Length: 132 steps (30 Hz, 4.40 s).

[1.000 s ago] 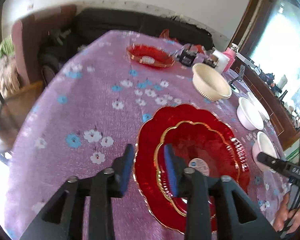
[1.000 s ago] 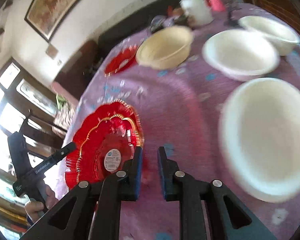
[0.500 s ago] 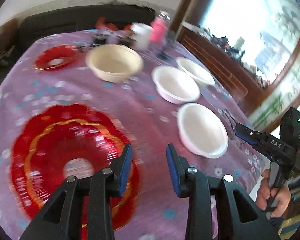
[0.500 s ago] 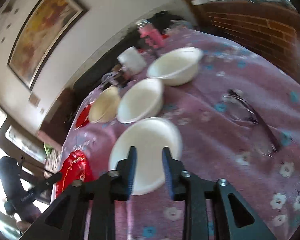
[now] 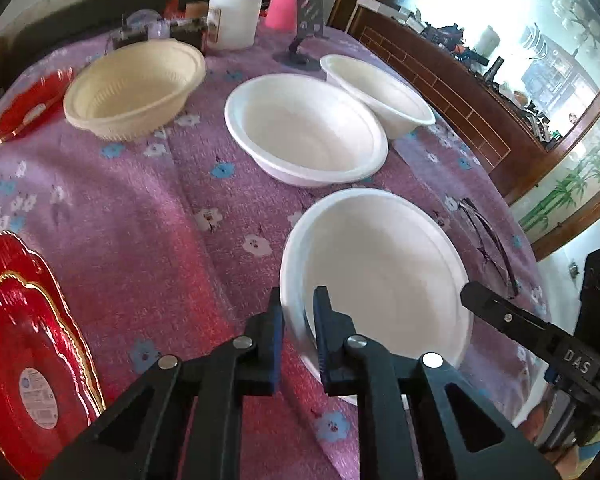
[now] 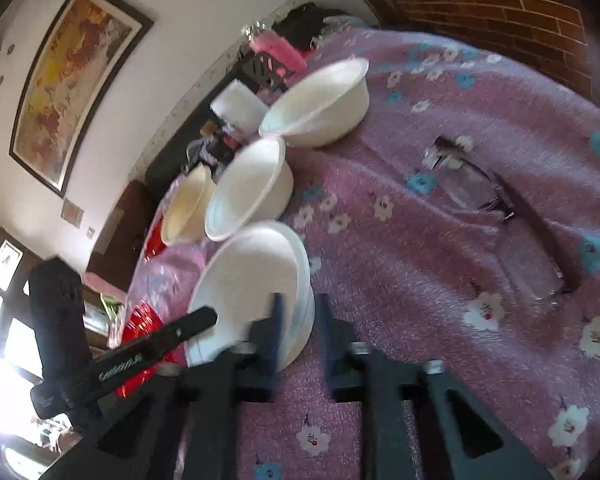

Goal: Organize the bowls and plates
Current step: 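Grasp the rim of the white bowl with the left gripper, then carry the white bowl onto the red plate stack and open the left gripper, then grasp the rim of the beige ribbed bowl with the left gripper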

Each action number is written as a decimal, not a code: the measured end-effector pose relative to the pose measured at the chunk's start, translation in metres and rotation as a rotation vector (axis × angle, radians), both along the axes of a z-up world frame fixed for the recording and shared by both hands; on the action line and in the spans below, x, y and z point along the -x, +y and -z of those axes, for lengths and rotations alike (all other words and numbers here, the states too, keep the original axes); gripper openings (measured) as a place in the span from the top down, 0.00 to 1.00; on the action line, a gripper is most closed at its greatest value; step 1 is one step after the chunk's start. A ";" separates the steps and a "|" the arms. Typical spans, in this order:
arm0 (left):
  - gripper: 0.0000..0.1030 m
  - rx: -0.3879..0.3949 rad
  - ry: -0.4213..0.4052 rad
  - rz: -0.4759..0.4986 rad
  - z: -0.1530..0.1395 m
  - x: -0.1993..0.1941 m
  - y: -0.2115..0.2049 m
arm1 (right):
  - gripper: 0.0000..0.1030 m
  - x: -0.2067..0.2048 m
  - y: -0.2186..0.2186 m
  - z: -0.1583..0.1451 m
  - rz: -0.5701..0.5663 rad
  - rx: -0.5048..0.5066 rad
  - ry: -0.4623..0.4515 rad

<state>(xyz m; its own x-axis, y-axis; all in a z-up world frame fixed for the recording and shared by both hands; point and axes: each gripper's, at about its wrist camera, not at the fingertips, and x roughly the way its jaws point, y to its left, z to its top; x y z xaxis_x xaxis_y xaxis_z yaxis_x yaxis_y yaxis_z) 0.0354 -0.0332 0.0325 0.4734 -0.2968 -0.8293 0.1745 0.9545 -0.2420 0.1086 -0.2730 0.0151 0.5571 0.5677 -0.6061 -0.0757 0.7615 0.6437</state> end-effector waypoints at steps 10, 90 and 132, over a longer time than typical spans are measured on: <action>0.87 -0.038 -0.131 0.027 -0.032 0.033 0.000 | 0.90 0.026 0.005 -0.026 -0.003 0.042 -0.070; 0.85 0.073 -0.125 -0.389 -0.019 0.116 0.241 | 0.83 0.034 0.217 -0.039 -0.383 0.126 -0.037; 0.65 0.061 -0.044 -0.254 -0.101 -0.091 0.186 | 0.55 -0.154 0.174 -0.063 -0.162 0.044 -0.035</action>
